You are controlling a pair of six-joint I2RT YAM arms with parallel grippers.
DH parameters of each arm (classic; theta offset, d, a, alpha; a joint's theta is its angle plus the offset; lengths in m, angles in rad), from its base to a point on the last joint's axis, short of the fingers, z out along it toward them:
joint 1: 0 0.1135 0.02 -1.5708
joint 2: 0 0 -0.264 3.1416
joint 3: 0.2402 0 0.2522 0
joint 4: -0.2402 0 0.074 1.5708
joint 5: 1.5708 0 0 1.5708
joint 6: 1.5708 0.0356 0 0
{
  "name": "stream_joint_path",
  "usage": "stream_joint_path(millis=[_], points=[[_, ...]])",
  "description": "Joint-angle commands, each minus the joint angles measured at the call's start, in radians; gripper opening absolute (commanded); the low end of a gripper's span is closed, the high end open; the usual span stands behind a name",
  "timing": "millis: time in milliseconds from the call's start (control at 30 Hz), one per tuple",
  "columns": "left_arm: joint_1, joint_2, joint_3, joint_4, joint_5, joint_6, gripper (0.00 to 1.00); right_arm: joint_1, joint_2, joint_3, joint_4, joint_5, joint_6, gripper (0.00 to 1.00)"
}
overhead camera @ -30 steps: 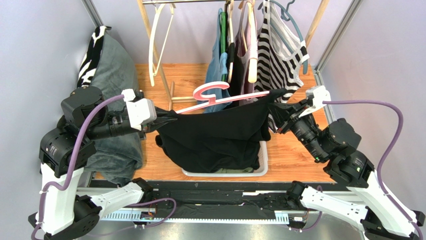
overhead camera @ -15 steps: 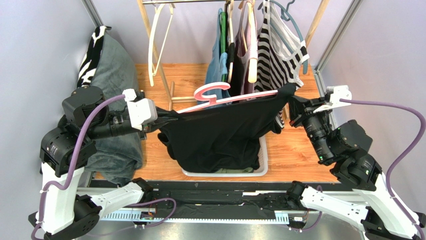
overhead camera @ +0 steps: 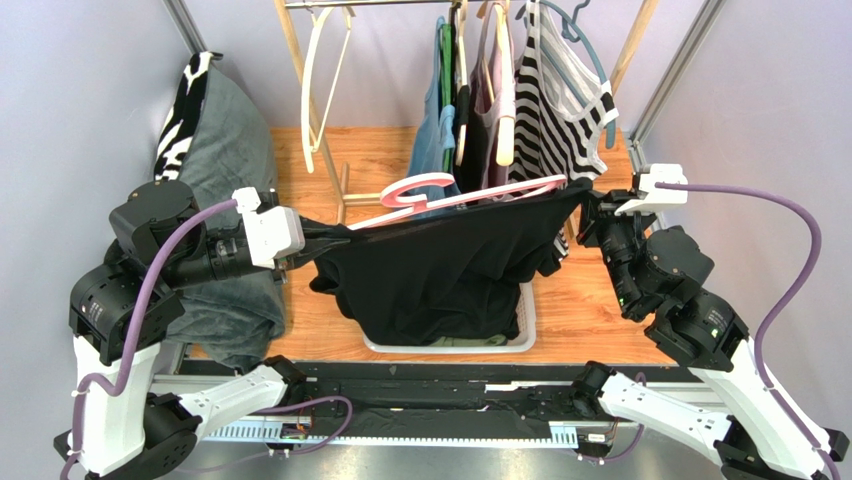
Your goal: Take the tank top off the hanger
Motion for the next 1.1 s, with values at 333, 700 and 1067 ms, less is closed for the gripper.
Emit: stream_joint_path(millis=[333,700,1067], points=[[0.001,0.064,0.089,0.081,0.042,-0.031,0.00,-0.038,-0.011,-0.017,-0.124,-0.642,-0.042,0.09],[-0.005,0.146,0.074,0.088,0.005,-0.017,0.00,-0.038,-0.019,0.230,-0.397,-0.800,-0.219,0.72],[-0.079,0.175,0.069,-0.085,0.099,0.136,0.00,-0.016,0.105,0.460,-0.380,-0.888,-0.354,0.70]])
